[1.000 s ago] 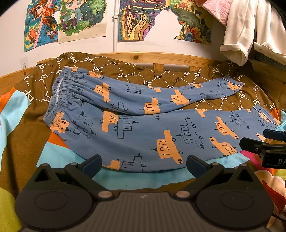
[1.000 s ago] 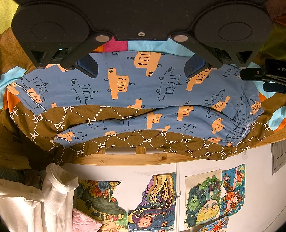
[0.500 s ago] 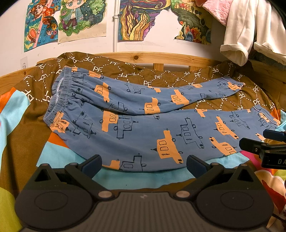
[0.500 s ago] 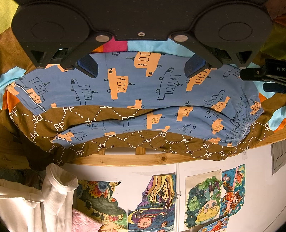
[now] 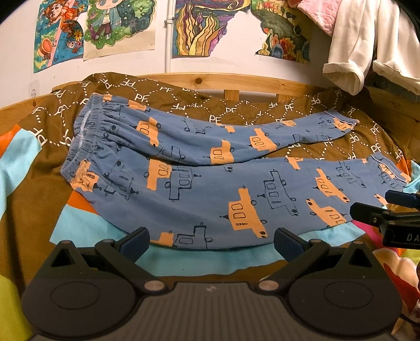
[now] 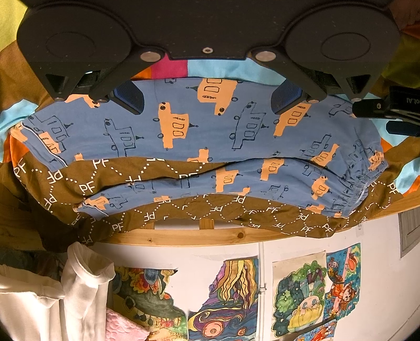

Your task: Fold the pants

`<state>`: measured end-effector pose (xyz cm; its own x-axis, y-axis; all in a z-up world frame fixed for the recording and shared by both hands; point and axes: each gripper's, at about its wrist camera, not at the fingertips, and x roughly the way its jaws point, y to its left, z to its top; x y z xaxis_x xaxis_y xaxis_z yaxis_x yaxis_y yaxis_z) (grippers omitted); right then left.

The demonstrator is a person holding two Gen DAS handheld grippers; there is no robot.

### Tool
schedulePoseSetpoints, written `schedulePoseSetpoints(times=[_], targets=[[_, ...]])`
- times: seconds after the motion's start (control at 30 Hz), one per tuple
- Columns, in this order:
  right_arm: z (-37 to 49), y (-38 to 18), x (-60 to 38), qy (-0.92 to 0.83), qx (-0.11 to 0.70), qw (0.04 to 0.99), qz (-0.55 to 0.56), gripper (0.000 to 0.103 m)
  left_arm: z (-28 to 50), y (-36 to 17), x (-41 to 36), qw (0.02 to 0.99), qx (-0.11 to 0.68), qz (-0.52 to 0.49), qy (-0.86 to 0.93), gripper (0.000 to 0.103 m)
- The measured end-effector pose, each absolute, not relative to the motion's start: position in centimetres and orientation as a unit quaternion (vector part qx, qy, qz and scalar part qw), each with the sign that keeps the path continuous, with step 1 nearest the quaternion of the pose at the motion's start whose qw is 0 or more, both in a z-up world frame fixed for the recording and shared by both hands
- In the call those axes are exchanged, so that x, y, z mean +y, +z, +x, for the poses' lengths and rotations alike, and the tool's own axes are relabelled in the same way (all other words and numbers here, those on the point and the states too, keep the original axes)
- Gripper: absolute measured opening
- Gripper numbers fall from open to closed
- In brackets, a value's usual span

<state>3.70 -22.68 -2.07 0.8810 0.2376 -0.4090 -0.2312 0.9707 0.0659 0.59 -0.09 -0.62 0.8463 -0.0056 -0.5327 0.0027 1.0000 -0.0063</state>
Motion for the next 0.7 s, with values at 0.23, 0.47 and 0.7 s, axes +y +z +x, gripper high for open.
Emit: schedulePoseSetpoints(times=[0.23,0.47,0.7], targets=[[5.9,-1.0,-23.1,0.139,0.237,0.961,0.009,0.102,3.8,2.0,1.2,0.959,0.283,0.01,0.007,0.103],[12.8,3.8,-24.2,0.231,0.252,0.938,-0.056,0.102,11.1,8.9,4.4,0.956,0.267,0.119,0.005,0.103],[24.8,7.7,-22.5,0.304,0.269,0.9,-0.162,0.102,22.9,12.8,8.0,0.948,0.278,0.153,0.007,0.103]])
